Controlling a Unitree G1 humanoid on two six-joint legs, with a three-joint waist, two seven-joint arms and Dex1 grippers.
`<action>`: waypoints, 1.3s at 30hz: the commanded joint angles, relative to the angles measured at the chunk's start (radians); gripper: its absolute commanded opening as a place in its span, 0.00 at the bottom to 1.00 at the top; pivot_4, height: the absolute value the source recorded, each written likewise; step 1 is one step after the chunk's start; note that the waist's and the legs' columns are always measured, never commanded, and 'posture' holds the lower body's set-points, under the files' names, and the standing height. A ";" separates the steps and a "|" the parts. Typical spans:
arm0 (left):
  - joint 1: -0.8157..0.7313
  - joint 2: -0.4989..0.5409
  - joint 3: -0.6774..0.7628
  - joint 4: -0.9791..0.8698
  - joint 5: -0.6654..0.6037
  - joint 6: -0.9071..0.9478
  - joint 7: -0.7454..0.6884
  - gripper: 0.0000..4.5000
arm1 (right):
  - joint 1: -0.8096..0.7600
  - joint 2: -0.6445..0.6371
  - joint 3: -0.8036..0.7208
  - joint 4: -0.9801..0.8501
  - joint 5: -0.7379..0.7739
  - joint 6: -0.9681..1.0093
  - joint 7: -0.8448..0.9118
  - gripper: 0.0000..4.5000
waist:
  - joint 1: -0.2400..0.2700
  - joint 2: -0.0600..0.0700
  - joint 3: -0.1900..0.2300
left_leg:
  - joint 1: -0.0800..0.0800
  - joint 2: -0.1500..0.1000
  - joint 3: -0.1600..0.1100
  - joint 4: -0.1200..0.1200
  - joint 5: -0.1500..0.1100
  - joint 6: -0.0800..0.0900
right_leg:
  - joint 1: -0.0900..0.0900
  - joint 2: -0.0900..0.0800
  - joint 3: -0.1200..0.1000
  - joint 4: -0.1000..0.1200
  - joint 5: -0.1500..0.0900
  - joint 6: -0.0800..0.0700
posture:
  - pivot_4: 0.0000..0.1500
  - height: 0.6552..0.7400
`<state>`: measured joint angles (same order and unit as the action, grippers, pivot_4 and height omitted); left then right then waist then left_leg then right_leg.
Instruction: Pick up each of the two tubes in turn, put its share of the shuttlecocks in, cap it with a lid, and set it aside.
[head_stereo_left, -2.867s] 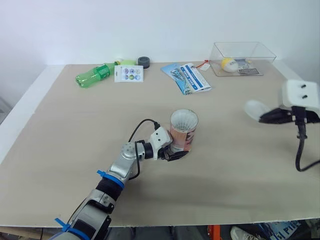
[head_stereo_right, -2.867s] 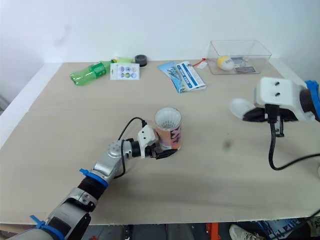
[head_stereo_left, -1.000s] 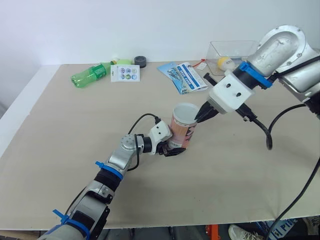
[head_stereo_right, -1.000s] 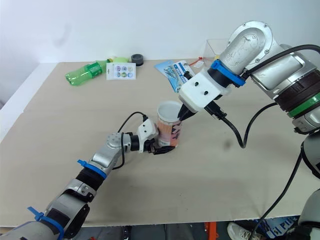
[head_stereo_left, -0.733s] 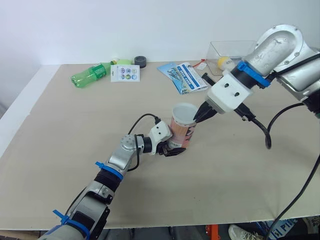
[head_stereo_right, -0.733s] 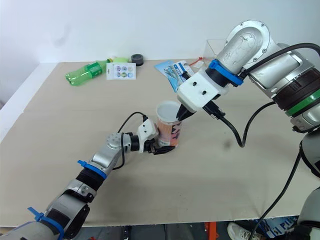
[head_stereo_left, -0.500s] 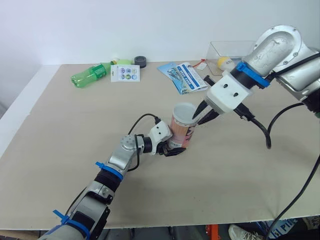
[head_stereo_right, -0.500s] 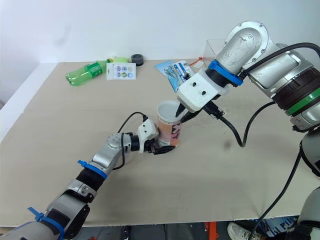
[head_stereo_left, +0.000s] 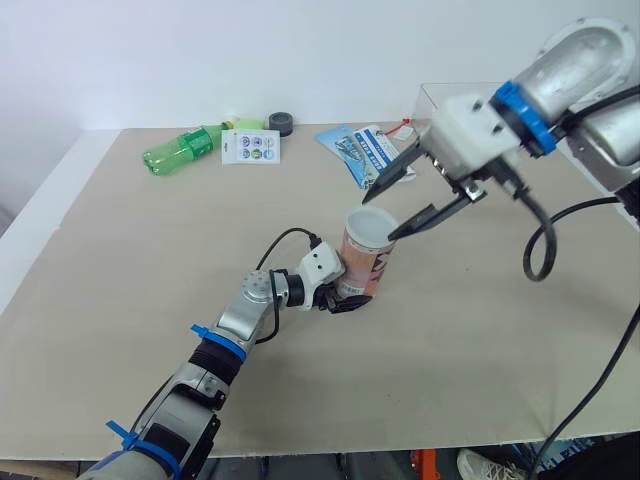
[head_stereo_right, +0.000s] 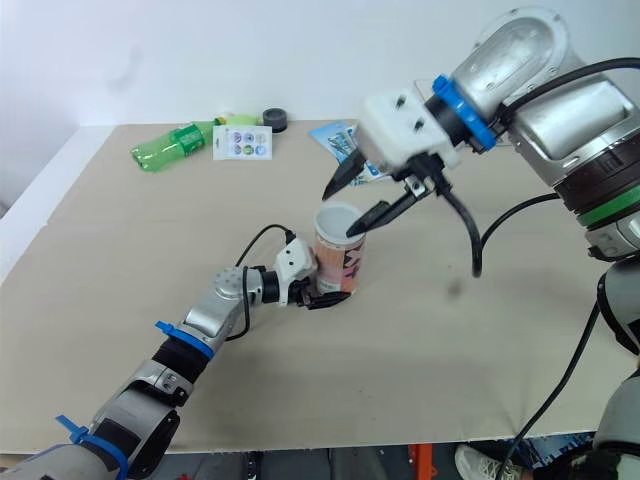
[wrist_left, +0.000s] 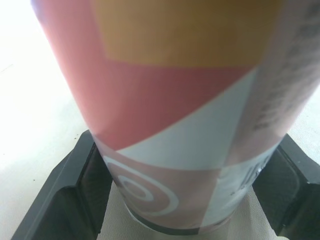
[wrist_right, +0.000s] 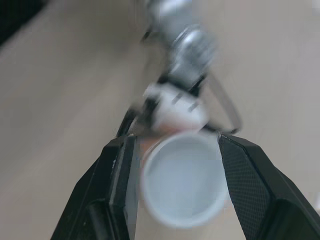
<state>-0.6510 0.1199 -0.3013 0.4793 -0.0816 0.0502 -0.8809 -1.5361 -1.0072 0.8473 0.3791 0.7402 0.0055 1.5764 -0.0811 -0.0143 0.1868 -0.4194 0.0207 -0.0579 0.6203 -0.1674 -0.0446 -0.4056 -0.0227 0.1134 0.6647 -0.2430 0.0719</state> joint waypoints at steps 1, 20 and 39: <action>0.032 0.021 0.001 0.037 0.019 0.034 0.004 0.81 | 0.073 0.059 -0.206 0.112 0.009 0.148 0.004 0.49 | 0.000 0.000 0.000 | 0.000 0.000 0.000 0.000 0.000 0.000 | 0.000 0.000 0.000 0.000 0.001 0.000 | 1.00 1.00; 0.050 0.031 -0.001 0.008 0.019 0.053 0.000 0.81 | 0.485 0.204 -0.571 -0.214 -0.190 0.463 -0.232 0.01 | 0.000 0.000 -0.001 | -0.001 0.001 -0.002 0.000 0.001 0.001 | -0.001 0.003 0.000 0.001 0.003 0.005 | 1.00 1.00; 0.062 0.035 0.004 -0.012 0.018 0.062 0.007 0.81 | 0.548 0.274 -0.568 -0.182 -0.378 0.433 -0.174 0.01 | 0.000 -0.001 -0.001 | 0.000 0.002 -0.002 0.000 0.001 0.001 | 0.000 0.004 0.000 0.001 0.003 0.005 | 1.00 1.00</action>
<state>-0.6230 0.1298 -0.2958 0.4371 -0.0824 0.0722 -0.8771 -0.9991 -0.7320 0.2747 0.2017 0.3949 0.4350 1.3925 -0.0813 -0.0153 0.1857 -0.4195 0.0224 -0.0593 0.6203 -0.1666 -0.0434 -0.4059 -0.0189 0.1132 0.6657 -0.2398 0.0770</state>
